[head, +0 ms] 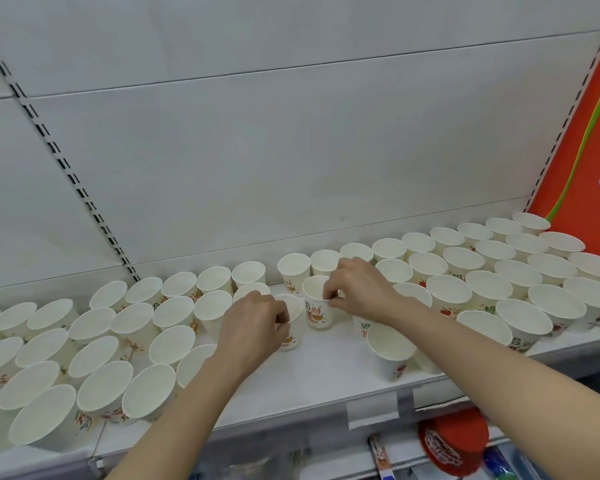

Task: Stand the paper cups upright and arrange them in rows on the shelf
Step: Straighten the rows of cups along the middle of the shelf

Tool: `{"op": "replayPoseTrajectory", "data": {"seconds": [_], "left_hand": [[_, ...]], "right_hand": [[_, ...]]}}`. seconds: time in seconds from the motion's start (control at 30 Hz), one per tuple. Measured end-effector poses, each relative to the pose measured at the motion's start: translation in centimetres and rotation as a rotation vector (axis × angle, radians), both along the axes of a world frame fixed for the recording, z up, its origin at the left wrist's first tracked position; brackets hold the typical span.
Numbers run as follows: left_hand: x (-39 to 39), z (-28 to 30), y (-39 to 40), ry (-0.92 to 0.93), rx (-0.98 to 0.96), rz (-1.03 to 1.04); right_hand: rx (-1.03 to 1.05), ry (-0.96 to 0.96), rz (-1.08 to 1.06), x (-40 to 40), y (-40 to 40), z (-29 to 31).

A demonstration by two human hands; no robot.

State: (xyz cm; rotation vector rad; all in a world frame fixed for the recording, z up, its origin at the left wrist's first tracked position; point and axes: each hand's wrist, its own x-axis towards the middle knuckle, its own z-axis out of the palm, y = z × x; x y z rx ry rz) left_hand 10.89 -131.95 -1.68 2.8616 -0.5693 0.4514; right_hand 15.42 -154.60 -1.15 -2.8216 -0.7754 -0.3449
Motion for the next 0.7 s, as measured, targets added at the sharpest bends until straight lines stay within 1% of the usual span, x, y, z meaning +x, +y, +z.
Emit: {"op": "replayPoseTrajectory", "data": {"seconds": [0.07, 0.17, 0.3, 0.4, 0.47, 0.5, 0.57, 0.63, 0.7], "left_hand": [[0.3, -0.2, -0.1, -0.002, -0.018, -0.009], [1.5, -0.4, -0.9, -0.006, 0.004, -0.045], [2.7, -1.1, -1.1, -0.037, 0.025, -0.070], [3.6, -0.3, -0.4, 0.007, -0.122, -0.042], [5.5, 1.0, 0.5, -0.023, -0.166, 0.003], [6.7, 1.6, 1.0, -0.042, -0.131, 0.024], [9.2, 2.8, 1.2, -0.051, 0.033, 0.030], [11.2, 3.4, 0.5, -0.009, 0.203, -0.036], [12.5, 3.3, -0.4, 0.039, 0.335, -0.130]], "right_hand": [[-0.031, -0.010, -0.020, 0.0, -0.1, 0.0], [-0.055, -0.030, -0.064, 0.2, -0.4, -0.4], [-0.105, -0.030, -0.055, 0.5, -0.2, -1.1], [-0.084, -0.033, -0.017, 0.9, -0.3, -1.1], [-0.033, -0.040, -0.004, 1.2, -0.8, -0.7], [0.013, -0.051, -0.010, 1.4, -1.1, -0.4], [0.075, -0.094, -0.043, 2.6, -1.9, 0.3], [0.065, -0.097, -0.103, 4.4, -2.7, 0.9], [0.010, -0.040, -0.130, 6.0, -3.1, 1.1]]}}
